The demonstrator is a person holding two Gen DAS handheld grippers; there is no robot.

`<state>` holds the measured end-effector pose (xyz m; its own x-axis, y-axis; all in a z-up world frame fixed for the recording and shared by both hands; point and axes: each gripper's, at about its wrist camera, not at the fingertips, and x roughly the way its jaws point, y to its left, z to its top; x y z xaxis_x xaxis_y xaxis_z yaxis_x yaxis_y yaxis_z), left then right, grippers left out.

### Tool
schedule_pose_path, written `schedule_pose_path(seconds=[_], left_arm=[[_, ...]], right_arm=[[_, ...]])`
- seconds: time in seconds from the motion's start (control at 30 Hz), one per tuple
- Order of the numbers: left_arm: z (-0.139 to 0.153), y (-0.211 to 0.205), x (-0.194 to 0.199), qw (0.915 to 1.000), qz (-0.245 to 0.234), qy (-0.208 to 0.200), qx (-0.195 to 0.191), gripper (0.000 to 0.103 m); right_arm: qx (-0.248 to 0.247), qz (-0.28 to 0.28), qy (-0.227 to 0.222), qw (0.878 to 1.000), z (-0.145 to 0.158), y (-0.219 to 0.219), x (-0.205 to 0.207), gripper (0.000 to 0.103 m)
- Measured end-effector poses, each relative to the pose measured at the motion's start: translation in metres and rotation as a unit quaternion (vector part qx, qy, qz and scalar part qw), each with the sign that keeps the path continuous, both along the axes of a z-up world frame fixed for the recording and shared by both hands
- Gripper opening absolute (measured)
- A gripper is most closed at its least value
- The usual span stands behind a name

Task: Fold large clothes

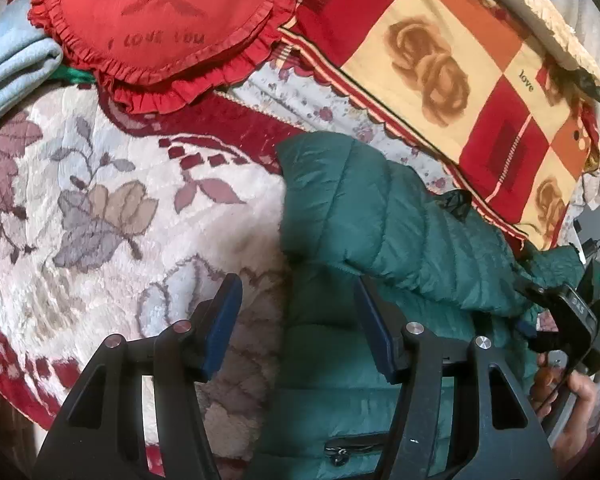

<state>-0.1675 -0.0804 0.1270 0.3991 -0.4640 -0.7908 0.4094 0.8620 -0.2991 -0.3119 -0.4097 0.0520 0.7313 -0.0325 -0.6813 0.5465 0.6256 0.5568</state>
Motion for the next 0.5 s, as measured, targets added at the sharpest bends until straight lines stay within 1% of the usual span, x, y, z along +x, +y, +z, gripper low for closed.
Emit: schedule_pose_path(seconds=[0.03,0.07,0.1,0.13,0.17,0.27,0.33,0.37,0.43,0.5], left_arm=[[-0.001,0.0,0.001,1.0,0.001,0.002,0.001,0.058],[-0.003,0.0,0.001,1.0,0.002,0.004,0.001,0.058],[-0.004,0.001,0.002,1.0,0.002,0.005,0.002,0.058],[-0.005,0.001,0.001,1.0,0.002,0.005,0.003,0.058],[-0.006,0.002,0.002,1.0,0.002,0.004,0.006,0.058],[-0.006,0.001,0.002,1.0,0.002,0.0,0.009,0.058],[-0.006,0.001,0.003,1.0,0.002,0.001,0.008,0.058],[-0.006,0.0,0.003,1.0,0.002,0.001,0.005,0.058],[-0.006,-0.004,0.003,1.0,0.001,0.001,0.004,0.058],[-0.005,-0.012,0.003,1.0,-0.002,0.0,0.002,0.058]], right_arm=[[-0.005,0.001,0.005,1.0,-0.001,0.0,0.002,0.069],[-0.014,0.004,0.01,1.0,-0.001,0.0,0.005,0.054],[-0.027,0.007,0.01,1.0,0.001,0.0,0.007,0.047],[-0.037,0.008,0.007,0.999,0.005,-0.001,0.007,0.036],[-0.049,0.008,-0.001,0.999,0.01,-0.002,0.004,0.03],[-0.094,0.0,-0.026,0.995,0.034,-0.005,-0.008,0.018],[-0.127,-0.011,-0.041,0.991,0.048,-0.007,-0.017,0.015],[-0.152,-0.024,-0.045,0.987,0.057,-0.01,-0.025,0.014],[-0.171,-0.04,-0.038,0.984,0.061,-0.018,-0.031,0.014],[-0.168,-0.04,-0.015,0.985,0.054,-0.027,-0.028,0.014]])
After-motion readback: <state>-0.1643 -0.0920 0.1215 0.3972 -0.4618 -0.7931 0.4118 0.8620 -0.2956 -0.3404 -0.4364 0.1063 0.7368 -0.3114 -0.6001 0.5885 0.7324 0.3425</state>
